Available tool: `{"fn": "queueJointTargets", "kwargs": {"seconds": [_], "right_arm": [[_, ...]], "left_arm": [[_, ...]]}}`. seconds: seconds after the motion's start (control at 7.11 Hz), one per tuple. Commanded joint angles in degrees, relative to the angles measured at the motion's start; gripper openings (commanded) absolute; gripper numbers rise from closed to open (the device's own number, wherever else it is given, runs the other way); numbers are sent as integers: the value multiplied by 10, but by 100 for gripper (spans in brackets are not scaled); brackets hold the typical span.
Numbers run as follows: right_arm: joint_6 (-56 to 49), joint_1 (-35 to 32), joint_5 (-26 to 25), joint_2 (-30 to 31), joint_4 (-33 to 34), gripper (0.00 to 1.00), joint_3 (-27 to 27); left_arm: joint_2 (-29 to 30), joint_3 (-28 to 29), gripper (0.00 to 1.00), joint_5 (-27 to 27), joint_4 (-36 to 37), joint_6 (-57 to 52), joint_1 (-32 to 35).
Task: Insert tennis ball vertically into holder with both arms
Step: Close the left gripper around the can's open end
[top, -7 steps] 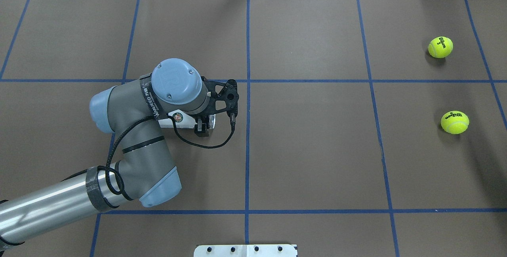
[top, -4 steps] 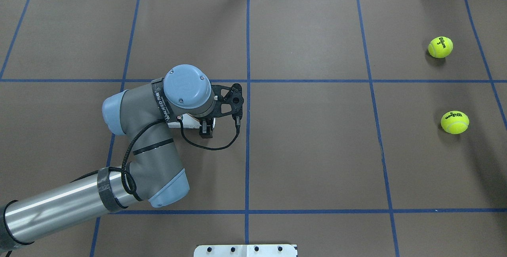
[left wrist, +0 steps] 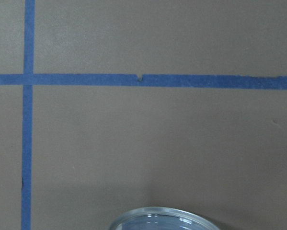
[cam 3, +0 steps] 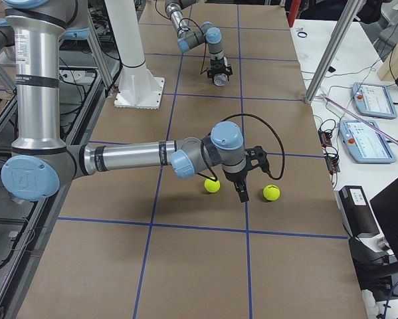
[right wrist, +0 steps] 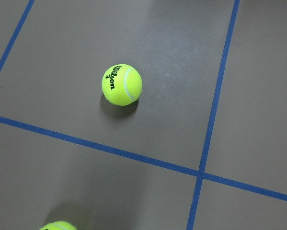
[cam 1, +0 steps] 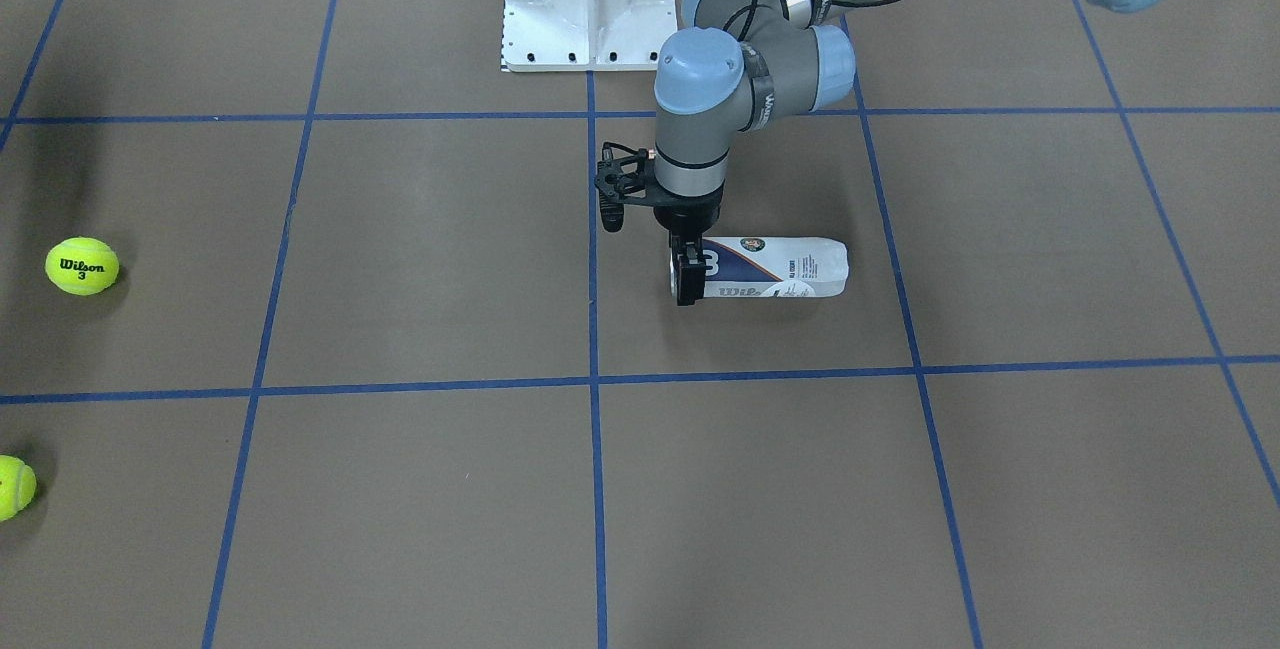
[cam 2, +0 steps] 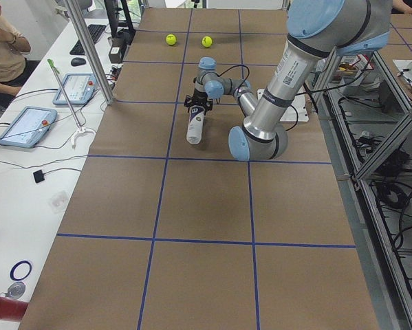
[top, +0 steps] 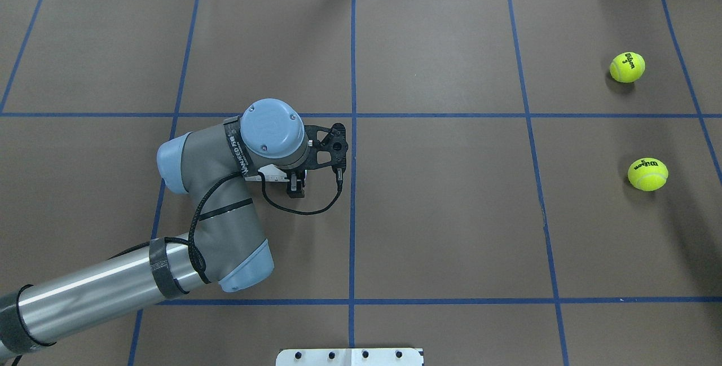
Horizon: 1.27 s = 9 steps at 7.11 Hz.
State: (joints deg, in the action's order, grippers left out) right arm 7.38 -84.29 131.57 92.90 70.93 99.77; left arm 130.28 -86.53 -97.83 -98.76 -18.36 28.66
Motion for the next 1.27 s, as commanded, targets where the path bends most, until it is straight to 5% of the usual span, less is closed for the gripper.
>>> {"fn": "queueJointTargets", "kwargs": {"seconds": [0.0,0.56,1.13], "right_arm": [[0,0,0,0,0,99,0],[0,0,0,-1,0,99,1],[0,1,0,-2,0,99,1]], "left_arm": [[0,2,99,0,-2,0,-1],[0,1,77,1,-8,-3,0],[19,-79,76,-14,-2,-4,30]]}}
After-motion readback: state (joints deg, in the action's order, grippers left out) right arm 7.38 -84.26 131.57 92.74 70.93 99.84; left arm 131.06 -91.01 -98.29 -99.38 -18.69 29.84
